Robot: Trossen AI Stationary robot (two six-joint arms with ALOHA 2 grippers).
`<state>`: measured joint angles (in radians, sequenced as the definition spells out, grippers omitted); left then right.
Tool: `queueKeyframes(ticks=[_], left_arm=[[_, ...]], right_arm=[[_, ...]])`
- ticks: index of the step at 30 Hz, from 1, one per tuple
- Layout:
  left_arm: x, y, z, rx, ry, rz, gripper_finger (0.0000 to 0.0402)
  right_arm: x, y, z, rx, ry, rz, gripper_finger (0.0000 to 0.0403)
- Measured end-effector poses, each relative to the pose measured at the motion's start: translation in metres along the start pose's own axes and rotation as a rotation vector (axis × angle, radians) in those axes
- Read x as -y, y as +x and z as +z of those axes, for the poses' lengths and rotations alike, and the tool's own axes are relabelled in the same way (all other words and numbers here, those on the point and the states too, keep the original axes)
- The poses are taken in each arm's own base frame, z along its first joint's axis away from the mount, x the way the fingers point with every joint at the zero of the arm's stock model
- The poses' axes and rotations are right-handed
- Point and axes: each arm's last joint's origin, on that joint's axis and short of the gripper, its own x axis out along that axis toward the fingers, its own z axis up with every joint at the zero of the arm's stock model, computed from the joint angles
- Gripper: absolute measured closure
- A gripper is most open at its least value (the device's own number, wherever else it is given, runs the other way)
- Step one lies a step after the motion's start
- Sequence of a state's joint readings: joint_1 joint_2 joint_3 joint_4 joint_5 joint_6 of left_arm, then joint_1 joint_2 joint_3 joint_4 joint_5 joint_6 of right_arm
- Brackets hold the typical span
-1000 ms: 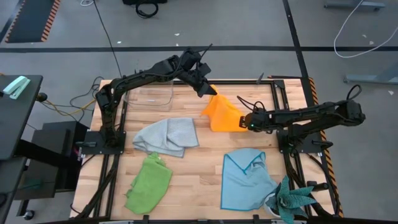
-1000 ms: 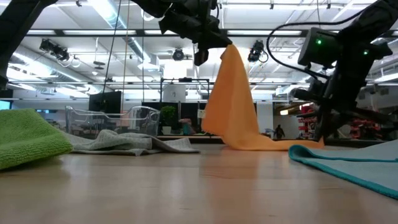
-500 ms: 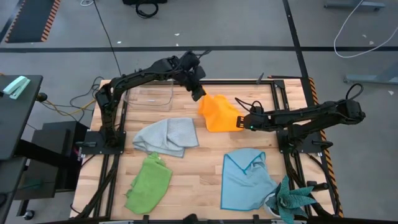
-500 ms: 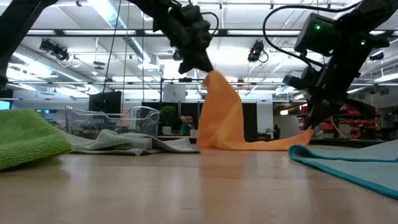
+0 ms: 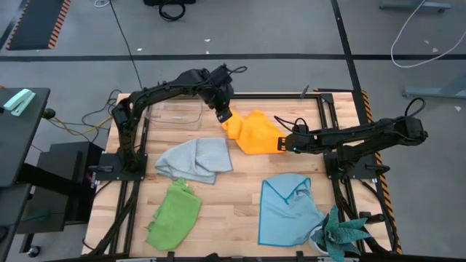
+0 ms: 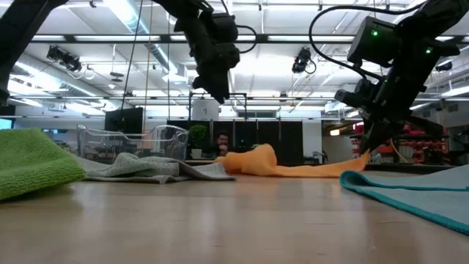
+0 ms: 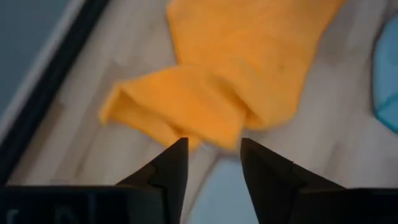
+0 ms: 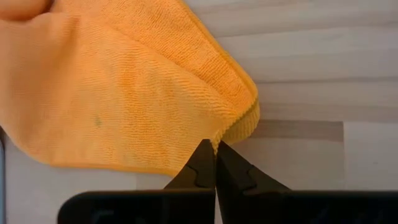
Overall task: Fold microfiber towels
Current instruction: Fold the orange microfiber cloth
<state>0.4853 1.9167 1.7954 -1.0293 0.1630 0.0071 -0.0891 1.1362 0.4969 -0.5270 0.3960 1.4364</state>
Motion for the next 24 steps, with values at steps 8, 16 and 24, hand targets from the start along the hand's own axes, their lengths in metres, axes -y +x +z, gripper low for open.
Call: queueKeyframes(ticks=[8, 16, 24], left_arm=[[0.034, 0.032, -0.026, -0.154, 0.051, -0.024, 0.0216], [0.040, 0.078, -0.048, -0.109, -0.063, -0.010, 0.0217], [0.035, 0.091, -0.053, -0.064, -0.168, -0.003, 0.0208]], right_arm=[[-0.002, 0.000, 0.001, 0.023, -0.002, 0.015, 0.0402], [-0.004, 0.000, 0.001, 0.030, -0.018, 0.033, 0.0403], [-0.006, 0.000, 0.002, 0.032, -0.012, 0.057, 0.0403]])
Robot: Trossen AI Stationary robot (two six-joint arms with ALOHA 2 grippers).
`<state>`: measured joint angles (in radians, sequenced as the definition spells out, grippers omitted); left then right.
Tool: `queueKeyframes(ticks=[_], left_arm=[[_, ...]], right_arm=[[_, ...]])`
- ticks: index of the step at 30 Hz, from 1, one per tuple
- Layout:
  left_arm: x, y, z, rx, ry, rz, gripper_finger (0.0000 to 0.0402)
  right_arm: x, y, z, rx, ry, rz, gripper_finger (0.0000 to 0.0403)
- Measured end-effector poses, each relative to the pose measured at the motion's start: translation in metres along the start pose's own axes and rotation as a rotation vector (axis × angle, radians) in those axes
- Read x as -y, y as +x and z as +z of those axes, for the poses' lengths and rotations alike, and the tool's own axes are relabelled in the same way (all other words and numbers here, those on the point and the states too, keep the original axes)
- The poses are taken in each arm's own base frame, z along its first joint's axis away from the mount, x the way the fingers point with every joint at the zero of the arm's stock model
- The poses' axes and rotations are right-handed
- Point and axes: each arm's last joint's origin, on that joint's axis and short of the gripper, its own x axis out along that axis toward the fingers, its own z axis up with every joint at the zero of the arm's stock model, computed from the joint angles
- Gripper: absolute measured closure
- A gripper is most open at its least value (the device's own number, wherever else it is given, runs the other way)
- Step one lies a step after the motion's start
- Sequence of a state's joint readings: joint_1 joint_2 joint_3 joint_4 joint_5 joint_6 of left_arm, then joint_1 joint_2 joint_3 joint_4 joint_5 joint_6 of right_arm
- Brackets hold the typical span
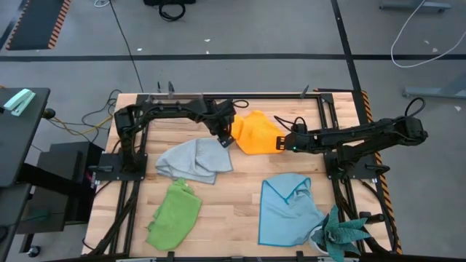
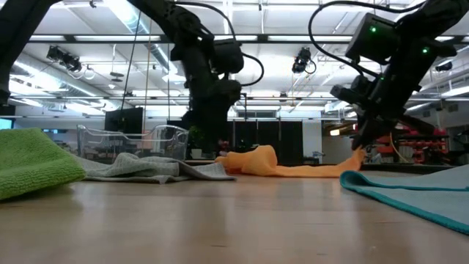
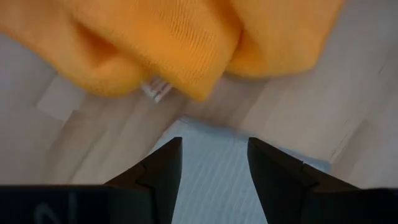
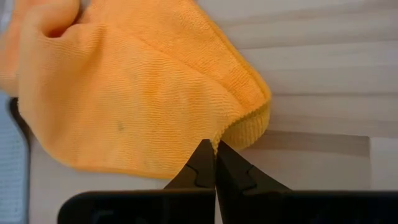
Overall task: Fold microfiber towels
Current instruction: Fold the orange microfiber cloth
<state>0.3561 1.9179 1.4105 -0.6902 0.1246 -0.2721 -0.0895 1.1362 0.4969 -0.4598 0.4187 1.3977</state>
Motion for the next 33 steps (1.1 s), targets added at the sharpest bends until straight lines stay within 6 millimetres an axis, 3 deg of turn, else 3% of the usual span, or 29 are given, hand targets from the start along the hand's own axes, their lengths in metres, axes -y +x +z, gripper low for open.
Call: queueKeyframes(ticks=[6, 16, 33], left_arm=[[0.000, 0.000, 0.006, 0.070, -0.051, 0.020, 0.0203], [-0.006, 0.036, 0.000, -0.036, -0.092, 0.059, 0.0200], [-0.008, 0.039, 0.010, 0.041, -0.141, -0.006, 0.0196]], right_arm=[[-0.002, 0.000, 0.000, 0.003, -0.004, 0.021, 0.0403], [-0.003, 0.000, 0.000, 0.004, -0.018, 0.024, 0.0403], [-0.003, 0.000, 0.000, 0.005, -0.028, 0.027, 0.0403]])
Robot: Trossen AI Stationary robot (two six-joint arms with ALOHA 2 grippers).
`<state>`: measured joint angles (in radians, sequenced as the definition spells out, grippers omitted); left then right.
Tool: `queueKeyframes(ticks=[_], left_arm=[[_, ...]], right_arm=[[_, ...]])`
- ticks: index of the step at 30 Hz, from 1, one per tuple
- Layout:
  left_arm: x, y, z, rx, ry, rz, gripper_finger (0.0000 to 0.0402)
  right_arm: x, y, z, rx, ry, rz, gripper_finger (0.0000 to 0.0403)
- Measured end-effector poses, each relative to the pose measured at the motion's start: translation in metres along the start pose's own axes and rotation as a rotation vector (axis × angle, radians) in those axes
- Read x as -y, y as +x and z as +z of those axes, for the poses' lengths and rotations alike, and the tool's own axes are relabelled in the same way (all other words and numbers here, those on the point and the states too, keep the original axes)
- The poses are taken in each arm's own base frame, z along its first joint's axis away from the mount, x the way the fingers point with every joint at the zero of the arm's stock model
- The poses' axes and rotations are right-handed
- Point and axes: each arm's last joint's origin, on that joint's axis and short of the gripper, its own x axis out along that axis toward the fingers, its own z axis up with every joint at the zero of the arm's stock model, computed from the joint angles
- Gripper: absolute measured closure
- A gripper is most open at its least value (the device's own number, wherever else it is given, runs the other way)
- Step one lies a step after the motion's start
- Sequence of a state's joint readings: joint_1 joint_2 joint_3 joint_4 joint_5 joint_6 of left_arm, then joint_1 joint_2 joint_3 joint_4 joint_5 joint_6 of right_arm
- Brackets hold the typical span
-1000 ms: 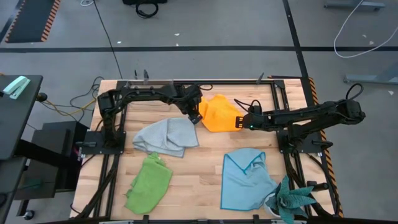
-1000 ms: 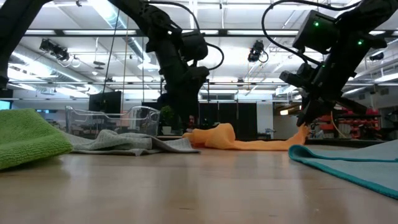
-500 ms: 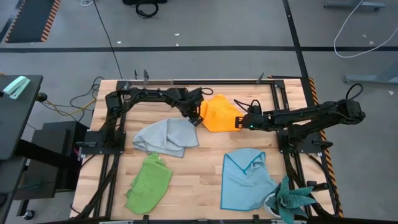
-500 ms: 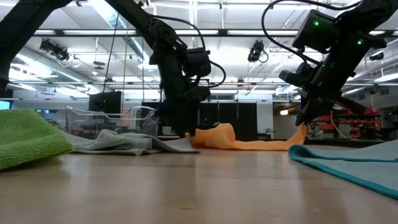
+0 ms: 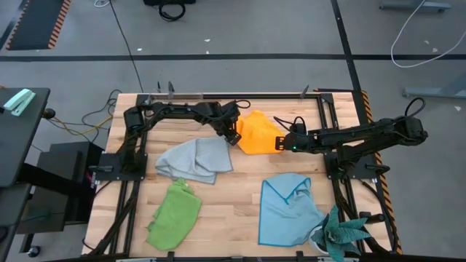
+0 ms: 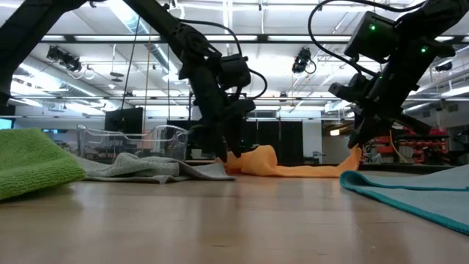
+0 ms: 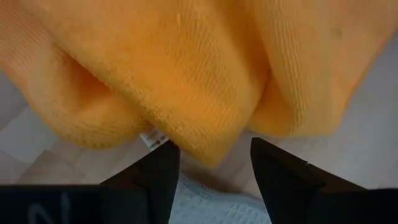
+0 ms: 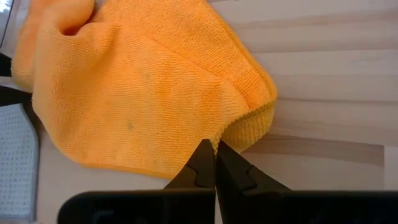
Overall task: Fold microfiber towels
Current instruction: Fold the orange microfiber cloth
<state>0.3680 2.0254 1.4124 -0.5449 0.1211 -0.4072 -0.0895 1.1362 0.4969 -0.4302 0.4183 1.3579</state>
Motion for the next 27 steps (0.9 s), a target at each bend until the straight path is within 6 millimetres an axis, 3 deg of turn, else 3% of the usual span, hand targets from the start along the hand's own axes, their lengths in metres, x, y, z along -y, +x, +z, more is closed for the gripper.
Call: queueKeyframes(ticks=[11, 19, 22, 27], left_arm=[[0.002, 0.001, 0.001, -0.002, -0.025, -0.049, 0.0235], [0.005, 0.000, 0.001, -0.025, -0.030, -0.113, 0.0334], [0.009, -0.012, 0.006, 0.003, -0.019, -0.142, 0.0385], [0.023, -0.055, 0.025, 0.130, 0.025, -0.200, 0.0391]], right_arm=[[0.000, 0.000, 0.000, 0.001, 0.001, 0.003, 0.0403], [-0.001, -0.001, 0.000, 0.024, -0.001, 0.007, 0.0403], [-0.006, -0.004, 0.003, 0.043, -0.012, 0.022, 0.0403], [-0.025, -0.021, 0.016, 0.104, -0.072, 0.061, 0.0403]])
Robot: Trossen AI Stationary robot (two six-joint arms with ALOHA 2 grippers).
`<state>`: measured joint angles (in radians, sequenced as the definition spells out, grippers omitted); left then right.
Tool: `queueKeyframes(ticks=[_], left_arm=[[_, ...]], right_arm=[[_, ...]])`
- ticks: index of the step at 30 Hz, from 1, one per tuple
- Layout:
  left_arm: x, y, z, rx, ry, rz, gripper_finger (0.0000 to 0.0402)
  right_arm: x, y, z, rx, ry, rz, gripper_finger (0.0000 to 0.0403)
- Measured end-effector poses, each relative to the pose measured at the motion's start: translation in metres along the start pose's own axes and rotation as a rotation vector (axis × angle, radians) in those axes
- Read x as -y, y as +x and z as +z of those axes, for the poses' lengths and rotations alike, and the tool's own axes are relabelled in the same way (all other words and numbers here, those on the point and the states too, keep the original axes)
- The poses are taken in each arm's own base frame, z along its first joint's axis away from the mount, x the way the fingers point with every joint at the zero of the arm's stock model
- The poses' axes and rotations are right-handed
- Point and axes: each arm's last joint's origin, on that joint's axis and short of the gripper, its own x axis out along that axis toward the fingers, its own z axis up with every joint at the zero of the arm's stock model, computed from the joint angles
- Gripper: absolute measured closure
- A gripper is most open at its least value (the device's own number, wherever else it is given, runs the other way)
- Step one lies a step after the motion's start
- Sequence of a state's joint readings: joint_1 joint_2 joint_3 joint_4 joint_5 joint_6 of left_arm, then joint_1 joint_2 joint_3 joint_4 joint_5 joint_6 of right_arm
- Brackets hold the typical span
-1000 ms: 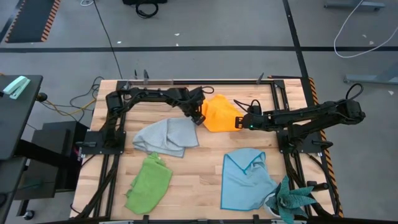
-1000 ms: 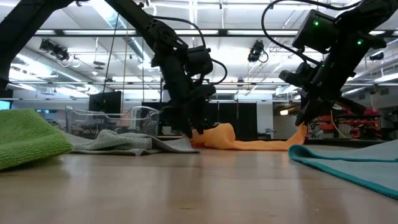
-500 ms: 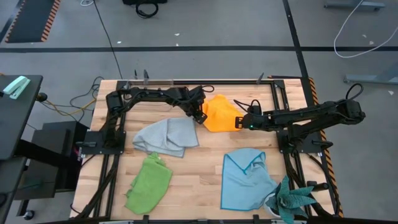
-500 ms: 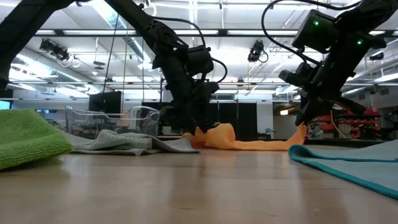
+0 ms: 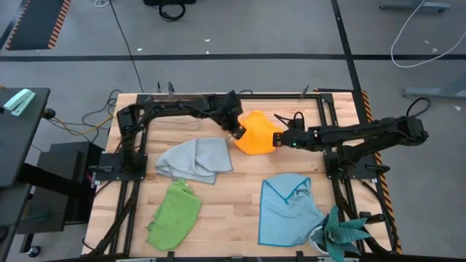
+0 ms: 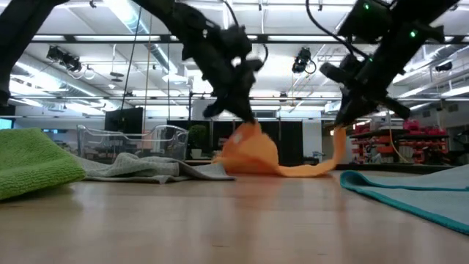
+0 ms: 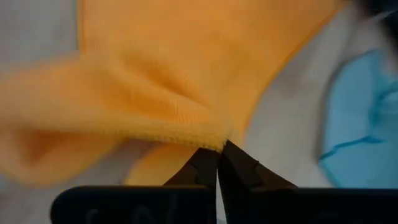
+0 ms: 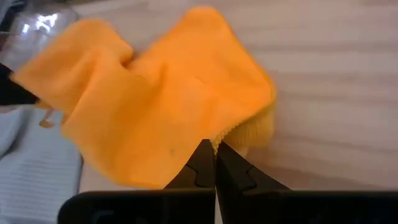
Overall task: Fold microfiber towels
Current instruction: Fold the orange microfiber cloth
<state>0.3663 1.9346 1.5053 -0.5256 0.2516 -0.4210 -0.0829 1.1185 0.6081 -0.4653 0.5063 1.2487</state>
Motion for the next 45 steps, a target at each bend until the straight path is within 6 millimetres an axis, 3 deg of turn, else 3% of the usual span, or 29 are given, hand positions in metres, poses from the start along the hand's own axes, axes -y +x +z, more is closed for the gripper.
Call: queueKeyframes(ticks=[6, 22, 26, 30, 34, 38, 45], left_arm=[[0.013, -0.045, 0.023, 0.116, 0.059, -0.021, 0.0395], [-0.004, -0.129, 0.070, 0.322, 0.080, 0.021, 0.0398], [-0.012, -0.161, 0.089, 0.429, 0.074, 0.004, 0.0399], [-0.034, -0.183, 0.106, 0.503, 0.000, 0.021, 0.0399], [-0.058, -0.186, 0.119, 0.520, -0.101, -0.007, 0.0399], [-0.068, -0.167, 0.123, 0.468, -0.131, -0.036, 0.0399], [-0.069, -0.123, 0.119, 0.325, -0.141, -0.027, 0.0399]], right_arm=[[-0.015, -0.027, 0.026, 0.041, -0.096, -0.096, 0.0403], [-0.028, -0.104, 0.106, 0.225, -0.221, -0.184, 0.0403], [-0.025, -0.115, 0.134, 0.282, -0.238, -0.226, 0.0403], [-0.017, -0.127, 0.165, 0.333, -0.243, -0.274, 0.0403], [-0.010, -0.138, 0.193, 0.381, -0.219, -0.256, 0.0403], [-0.003, -0.133, 0.209, 0.357, -0.188, -0.222, 0.0403], [0.001, -0.096, 0.202, 0.170, -0.206, -0.204, 0.0403]])
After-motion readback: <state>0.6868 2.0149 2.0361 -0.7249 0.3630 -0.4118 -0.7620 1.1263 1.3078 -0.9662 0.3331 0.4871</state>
